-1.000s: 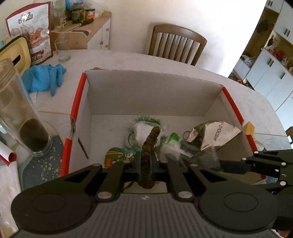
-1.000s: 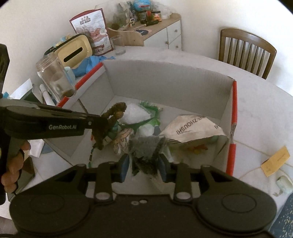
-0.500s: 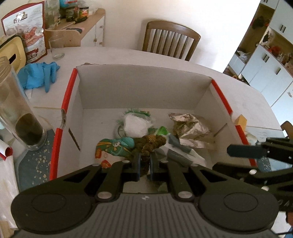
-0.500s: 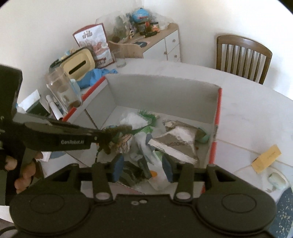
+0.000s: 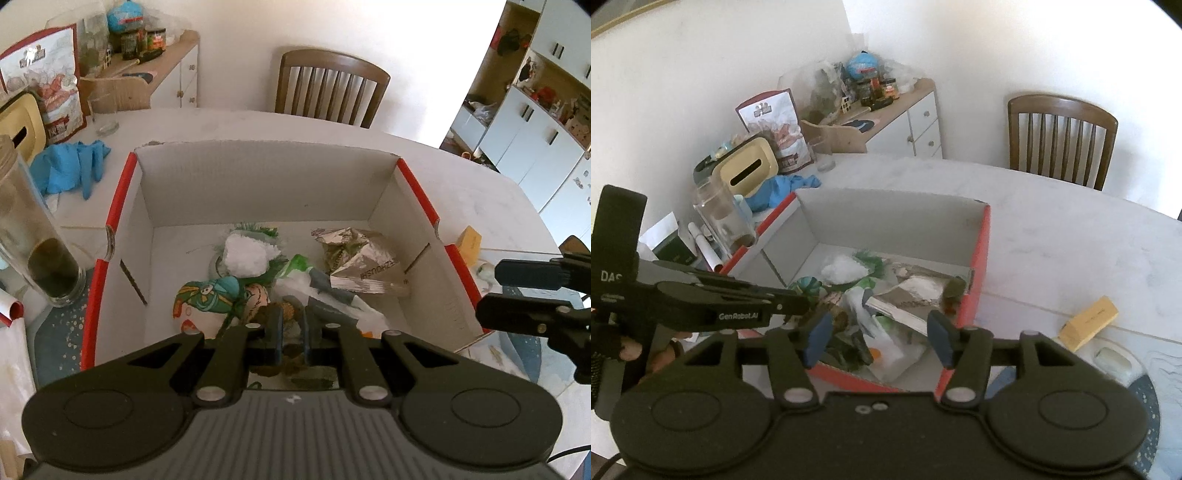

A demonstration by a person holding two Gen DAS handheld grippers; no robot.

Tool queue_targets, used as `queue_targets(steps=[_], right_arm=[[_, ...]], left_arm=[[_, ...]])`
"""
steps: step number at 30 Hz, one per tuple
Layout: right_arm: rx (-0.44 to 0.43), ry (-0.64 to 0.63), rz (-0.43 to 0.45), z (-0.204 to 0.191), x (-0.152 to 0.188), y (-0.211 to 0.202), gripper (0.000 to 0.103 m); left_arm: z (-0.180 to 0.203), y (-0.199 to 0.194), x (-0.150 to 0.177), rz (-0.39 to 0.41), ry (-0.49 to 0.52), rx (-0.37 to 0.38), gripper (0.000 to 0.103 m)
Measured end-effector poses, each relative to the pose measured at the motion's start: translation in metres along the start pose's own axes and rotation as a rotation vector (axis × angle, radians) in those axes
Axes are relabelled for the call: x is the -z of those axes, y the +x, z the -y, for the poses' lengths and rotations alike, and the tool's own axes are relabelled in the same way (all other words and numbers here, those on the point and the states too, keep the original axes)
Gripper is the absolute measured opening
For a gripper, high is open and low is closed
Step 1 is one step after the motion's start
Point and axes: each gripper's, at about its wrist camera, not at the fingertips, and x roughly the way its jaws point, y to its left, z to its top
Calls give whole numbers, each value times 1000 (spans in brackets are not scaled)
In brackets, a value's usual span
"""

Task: Organize objects
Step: 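Open the left tool to drop the bracelet while the right tool releases the grey bag in the box, then move both tools back toward the yellow box and grey stone on the table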

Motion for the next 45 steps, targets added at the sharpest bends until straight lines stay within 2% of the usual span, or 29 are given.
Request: queue_targets(steps=[2, 7, 13, 17, 18, 19, 21, 27, 31, 35, 45], right_arm=[[3, 7, 5, 3, 2, -4, 59], [5, 17, 18, 12, 7, -15, 61], [16, 27, 38, 24, 13, -29, 65], [33, 31, 57, 36, 17, -43, 71], [36, 33, 63, 39, 18, -48, 73], [40, 35, 68, 43, 20, -52, 73], [51, 39, 83, 50, 21, -61, 78], [86, 64, 125, 75, 29, -85, 84], [116, 92, 146, 94, 37, -99, 90], [140, 134, 170, 115, 45, -114, 95], [215, 185, 213, 160, 55, -139, 100]], left_arm=[[5, -2, 0, 8, 3, -3, 12], [18, -6, -2, 27, 2, 4, 27], [39, -15, -5, 62, 11, -22, 27], [55, -21, -10, 83, 24, -29, 30], [60, -22, -11, 87, 27, -29, 36], [65, -23, -12, 99, 35, -24, 50], [74, -27, -13, 123, 42, -14, 69], [103, -32, -18, 153, 64, 10, 71], [127, -33, -21, 167, 91, 23, 79], [151, -31, -23, 176, 113, 31, 81], [195, -12, -26, 170, 141, 42, 85]])
